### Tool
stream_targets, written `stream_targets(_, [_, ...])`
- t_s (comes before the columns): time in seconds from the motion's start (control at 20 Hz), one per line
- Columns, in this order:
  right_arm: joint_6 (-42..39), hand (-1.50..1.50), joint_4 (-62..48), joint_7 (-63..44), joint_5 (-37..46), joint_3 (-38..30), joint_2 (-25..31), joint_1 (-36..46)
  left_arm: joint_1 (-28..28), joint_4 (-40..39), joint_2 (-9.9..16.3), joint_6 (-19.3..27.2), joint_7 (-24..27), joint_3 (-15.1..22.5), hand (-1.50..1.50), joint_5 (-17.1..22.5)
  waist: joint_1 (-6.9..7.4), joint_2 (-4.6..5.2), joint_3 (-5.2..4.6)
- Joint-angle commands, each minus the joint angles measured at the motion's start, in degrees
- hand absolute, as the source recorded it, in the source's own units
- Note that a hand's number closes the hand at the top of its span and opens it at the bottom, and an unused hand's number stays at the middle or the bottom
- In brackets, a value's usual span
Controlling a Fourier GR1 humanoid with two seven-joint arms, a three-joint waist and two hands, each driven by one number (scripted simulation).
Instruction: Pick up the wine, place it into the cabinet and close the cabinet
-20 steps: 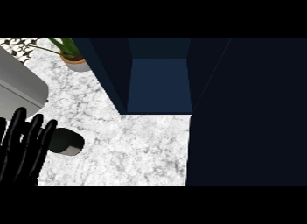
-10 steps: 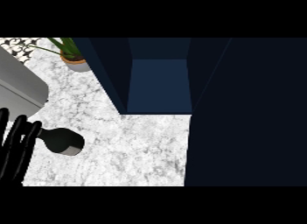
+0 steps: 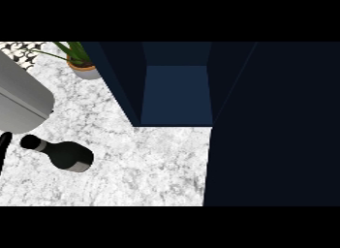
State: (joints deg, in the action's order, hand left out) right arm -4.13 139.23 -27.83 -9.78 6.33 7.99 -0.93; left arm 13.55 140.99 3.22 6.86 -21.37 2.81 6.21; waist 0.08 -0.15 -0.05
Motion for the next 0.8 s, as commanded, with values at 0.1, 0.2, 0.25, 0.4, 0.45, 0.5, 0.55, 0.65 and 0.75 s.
stream_targets(0.1, [1.27,-1.5,9.35,-5.69,-2.25,-0.43,0.22,-1.44,-0.99,3.77,1.54,-1.68,-3.57,-9.02,-1.5,11.11,-0.14,-0.08,0.0])
stream_targets(0.2, [1.76,-1.5,9.15,-7.34,-4.46,-3.56,1.25,0.8,-2.1,2.68,2.0,-1.8,-4.23,-12.16,-1.5,12.5,-0.05,-0.08,0.0])
stream_targets(0.25, [3.0,-1.5,8.06,-9.0,-2.11,-1.79,0.85,4.49,-2.27,0.59,0.71,-2.38,-2.02,-10.35,-1.5,10.61,0.08,-0.02,-0.02])
stream_targets(0.4, [1.48,-1.5,8.86,-7.04,-2.81,-1.59,0.47,0.68,-0.49,-1.96,0.43,-4.9,-0.31,-15.6,-1.5,16.31,0.13,-0.16,-0.04])
stream_targets(0.45, [1.19,-1.5,10.24,-8.29,-4.81,-2.93,1.1,0.8,-3.34,-3.46,3.4,-4.61,-3.1,-19.26,-1.5,16.88,-0.11,-0.09,0.0])
stream_targets(0.5, [0.46,-1.5,10.26,-6.58,-3.41,-2.82,0.98,-1.14,-1.84,-8.29,0.43,-6.12,2.0,-16.33,-1.5,14.28,-0.32,-0.04,0.0])
stream_targets(0.55, [-0.47,-1.5,7.16,-4.55,-5.05,-3.86,0.95,0.93,-2.73,-8.22,1.63,-6.6,-0.92,-17.0,-1.5,17.16,-0.19,0.01,0.02])
stream_targets(0.65, [1.31,-1.5,10.24,-7.84,-3.52,-3.33,0.9,0.96,-0.18,-10.54,1.52,-9.78,2.14,-20.13,-1.5,20.85,-0.12,-0.07,-0.03])
stream_targets(0.75, [0.04,-1.5,6.58,-7.04,-5.31,-4.83,1.07,2.31,-1.4,-11.23,2.23,-9.8,0.93,-20.81,-1.5,20.6,-0.04,0.06,0.03])
